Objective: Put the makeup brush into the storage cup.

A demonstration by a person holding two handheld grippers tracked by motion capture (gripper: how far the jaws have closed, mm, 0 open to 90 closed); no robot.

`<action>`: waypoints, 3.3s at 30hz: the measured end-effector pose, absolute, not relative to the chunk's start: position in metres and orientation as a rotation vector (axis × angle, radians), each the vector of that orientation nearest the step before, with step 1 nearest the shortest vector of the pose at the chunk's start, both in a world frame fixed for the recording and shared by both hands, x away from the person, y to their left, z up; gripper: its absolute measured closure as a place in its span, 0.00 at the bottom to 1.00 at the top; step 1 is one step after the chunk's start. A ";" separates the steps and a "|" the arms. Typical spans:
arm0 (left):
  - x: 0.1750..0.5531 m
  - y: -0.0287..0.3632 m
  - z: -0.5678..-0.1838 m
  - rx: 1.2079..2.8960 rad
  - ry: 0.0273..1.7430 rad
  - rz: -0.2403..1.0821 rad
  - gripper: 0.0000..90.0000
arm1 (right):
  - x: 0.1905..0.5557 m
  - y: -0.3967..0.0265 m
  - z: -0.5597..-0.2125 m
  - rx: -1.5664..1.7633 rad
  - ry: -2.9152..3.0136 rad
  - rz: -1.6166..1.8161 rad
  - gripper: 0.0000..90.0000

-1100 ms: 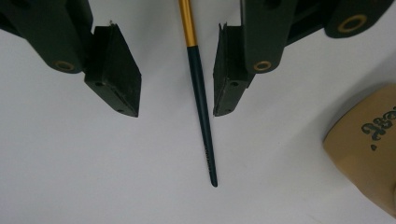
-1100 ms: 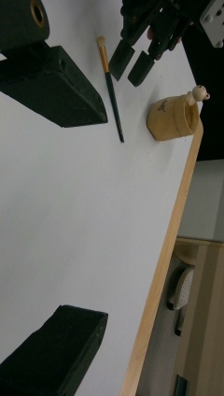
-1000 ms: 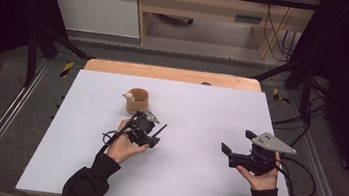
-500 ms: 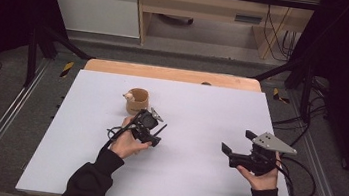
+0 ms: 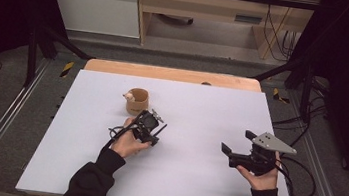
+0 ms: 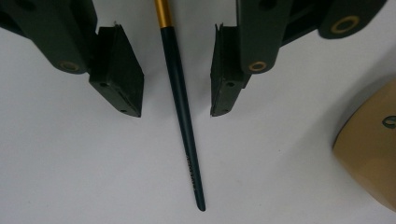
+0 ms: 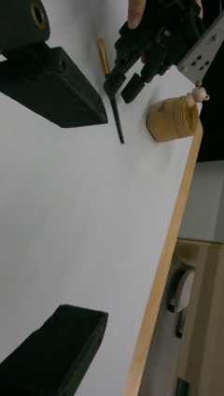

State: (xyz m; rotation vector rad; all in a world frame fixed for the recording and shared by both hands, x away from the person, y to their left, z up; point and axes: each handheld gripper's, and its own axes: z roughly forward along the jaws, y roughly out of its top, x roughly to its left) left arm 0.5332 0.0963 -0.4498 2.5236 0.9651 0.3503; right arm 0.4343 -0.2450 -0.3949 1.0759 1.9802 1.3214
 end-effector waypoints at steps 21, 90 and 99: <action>0.533 0.094 -0.452 2.532 0.979 0.298 0.88 | 0.434 -0.245 -0.395 1.077 1.984 1.321 0.07; 0.481 0.120 -0.415 2.413 0.749 0.242 0.92 | 0.435 -0.227 -0.401 0.998 2.066 1.266 0.09; 0.474 0.124 -0.412 2.385 0.728 0.242 0.92 | 0.435 -0.221 -0.403 0.973 2.090 1.246 0.10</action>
